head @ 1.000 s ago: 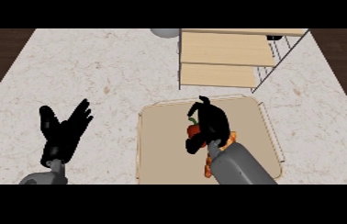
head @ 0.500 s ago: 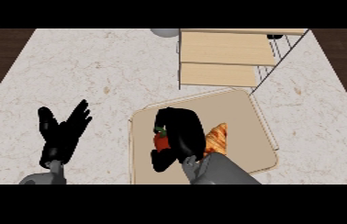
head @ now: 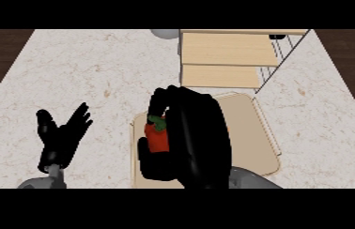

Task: Pick the bell pepper from the tray and place it in the tiered shelf

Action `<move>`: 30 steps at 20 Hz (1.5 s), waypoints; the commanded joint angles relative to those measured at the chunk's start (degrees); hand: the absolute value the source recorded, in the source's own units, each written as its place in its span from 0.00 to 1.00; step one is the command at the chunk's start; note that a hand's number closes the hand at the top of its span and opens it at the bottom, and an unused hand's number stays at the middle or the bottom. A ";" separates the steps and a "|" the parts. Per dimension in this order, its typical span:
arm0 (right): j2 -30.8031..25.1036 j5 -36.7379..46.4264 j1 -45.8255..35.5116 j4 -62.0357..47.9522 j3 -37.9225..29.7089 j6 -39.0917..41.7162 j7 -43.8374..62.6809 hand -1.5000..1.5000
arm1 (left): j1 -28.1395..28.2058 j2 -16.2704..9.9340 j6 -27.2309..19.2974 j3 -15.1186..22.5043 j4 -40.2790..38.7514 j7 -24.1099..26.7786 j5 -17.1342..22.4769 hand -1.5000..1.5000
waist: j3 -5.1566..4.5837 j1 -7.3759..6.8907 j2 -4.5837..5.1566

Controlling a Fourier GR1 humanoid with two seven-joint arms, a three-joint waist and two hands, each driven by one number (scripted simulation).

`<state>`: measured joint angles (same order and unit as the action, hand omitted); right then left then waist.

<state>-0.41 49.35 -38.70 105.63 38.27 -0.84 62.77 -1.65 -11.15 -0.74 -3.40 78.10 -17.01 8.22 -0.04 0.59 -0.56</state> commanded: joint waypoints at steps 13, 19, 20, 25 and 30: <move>-2.68 -5.86 -26.13 -2.50 -31.47 17.81 7.85 1.00 | -1.72 -0.47 1.74 -0.57 -2.60 0.80 -0.16 0.50 | -0.05 -0.55 0.45; -9.06 -7.01 -30.06 -13.38 -38.05 17.61 -0.74 1.00 | -2.92 0.35 -0.56 -0.33 -1.12 -0.77 -1.38 0.50 | -0.01 -0.91 0.58; -11.18 -9.87 -32.54 -14.44 -41.74 19.79 -1.29 1.00 | -1.57 0.08 0.87 -0.40 -0.43 -1.30 -0.28 0.50 | 0.00 -0.98 0.51; -11.12 -10.26 -32.89 -22.05 -40.65 18.52 -6.81 1.00 | 1.15 0.88 2.04 -0.79 -1.74 2.90 -0.11 0.50 | -0.02 -1.21 0.62; -14.76 -10.60 -29.43 -27.09 -41.10 19.10 -15.38 1.00 | -0.97 1.54 -0.79 0.16 0.26 -0.26 -2.20 0.50 | 0.03 -1.05 0.64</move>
<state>-13.80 38.06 -69.95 82.28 -3.49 18.14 51.38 -2.45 -10.64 0.12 -3.85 77.91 -16.88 7.31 -0.01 -0.46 0.01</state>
